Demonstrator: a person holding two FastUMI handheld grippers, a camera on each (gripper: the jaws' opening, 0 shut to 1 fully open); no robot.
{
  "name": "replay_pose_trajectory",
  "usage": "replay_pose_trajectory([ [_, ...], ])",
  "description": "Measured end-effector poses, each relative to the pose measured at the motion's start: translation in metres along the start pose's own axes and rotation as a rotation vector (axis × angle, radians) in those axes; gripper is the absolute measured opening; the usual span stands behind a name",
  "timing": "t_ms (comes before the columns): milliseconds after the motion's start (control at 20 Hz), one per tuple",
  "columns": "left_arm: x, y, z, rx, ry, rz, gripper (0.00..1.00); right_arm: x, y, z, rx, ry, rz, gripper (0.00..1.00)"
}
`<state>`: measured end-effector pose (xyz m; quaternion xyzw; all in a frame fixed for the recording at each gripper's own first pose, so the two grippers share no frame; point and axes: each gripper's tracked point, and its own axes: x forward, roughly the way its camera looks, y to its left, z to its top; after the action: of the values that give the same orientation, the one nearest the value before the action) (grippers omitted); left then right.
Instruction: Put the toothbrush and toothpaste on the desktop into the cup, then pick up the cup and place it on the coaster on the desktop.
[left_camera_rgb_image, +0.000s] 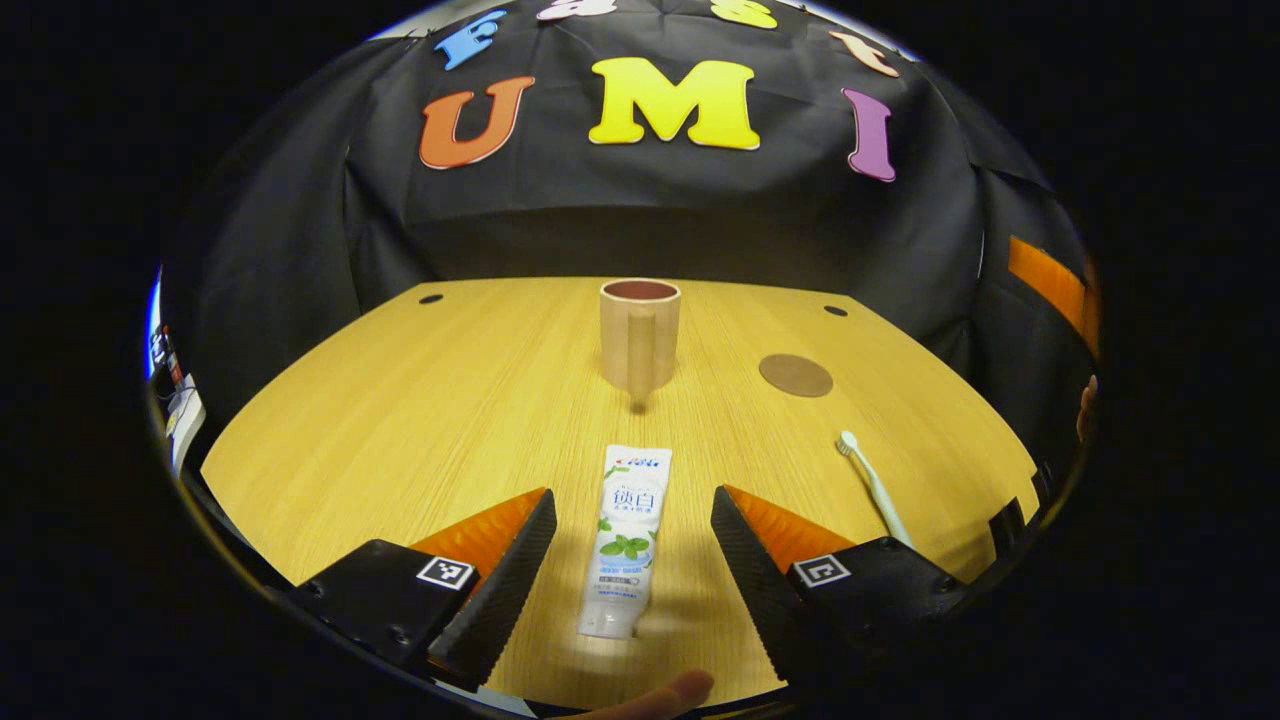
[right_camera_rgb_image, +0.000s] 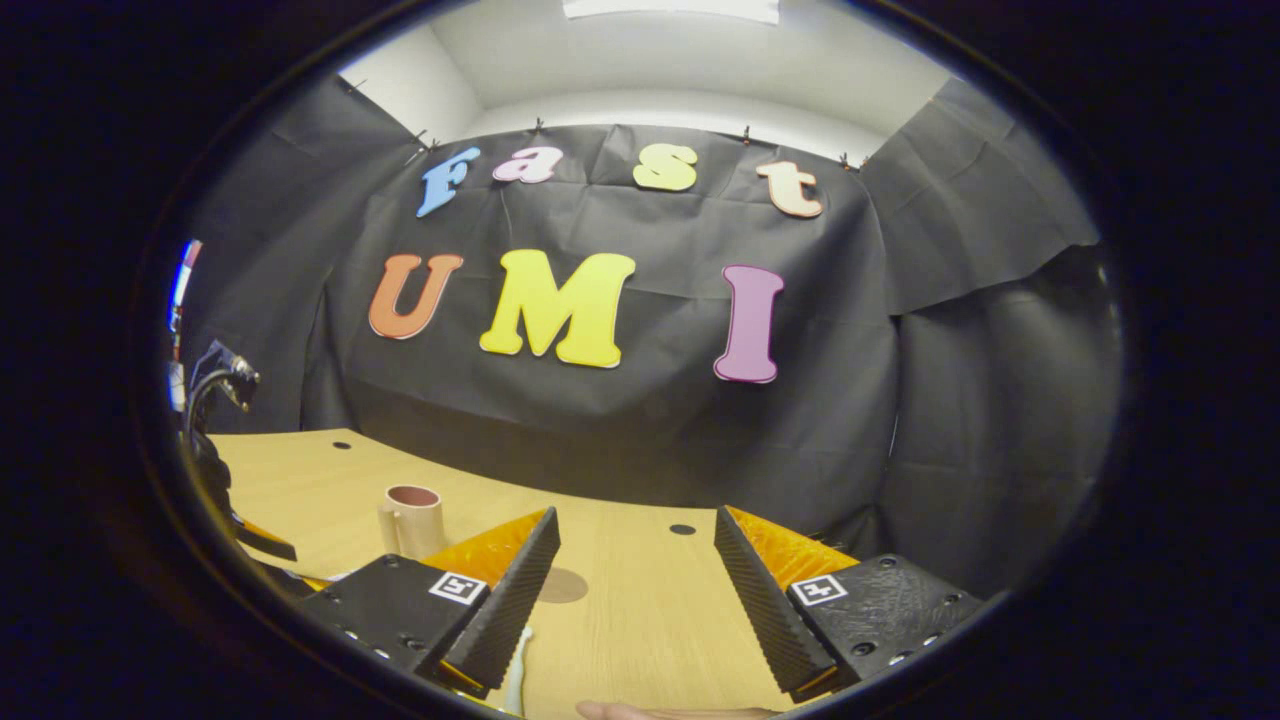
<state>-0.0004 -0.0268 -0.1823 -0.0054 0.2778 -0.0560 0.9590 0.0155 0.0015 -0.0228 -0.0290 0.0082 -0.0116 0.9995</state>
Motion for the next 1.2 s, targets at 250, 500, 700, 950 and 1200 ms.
replay_pose_trajectory([
  [250, 0.009, 0.002, -0.017, 0.011, 0.079, 0.005, 0.99, 0.006, 0.008, -0.012, 0.002, 0.044, 0.019, 0.94],
  [500, 0.016, 0.007, -0.021, 0.026, 0.121, 0.006, 0.78, 0.006, 0.007, -0.013, -0.004, 0.04, 0.014, 0.96],
  [700, 0.016, 0.009, -0.02, 0.067, 0.111, 0.012, 0.69, 0.01, 0.006, -0.021, 0.018, 0.075, 0.015, 0.95],
  [950, 0.016, 0.014, -0.019, 0.049, 0.107, -0.007, 0.47, 0.017, 0.018, -0.048, 0.046, 0.183, 0.064, 0.96],
  [1200, 0.01, -0.01, -0.011, -0.016, 0.082, -0.098, 0.43, 0.025, 0.035, -0.088, 0.038, 0.312, 0.091, 0.95],
])
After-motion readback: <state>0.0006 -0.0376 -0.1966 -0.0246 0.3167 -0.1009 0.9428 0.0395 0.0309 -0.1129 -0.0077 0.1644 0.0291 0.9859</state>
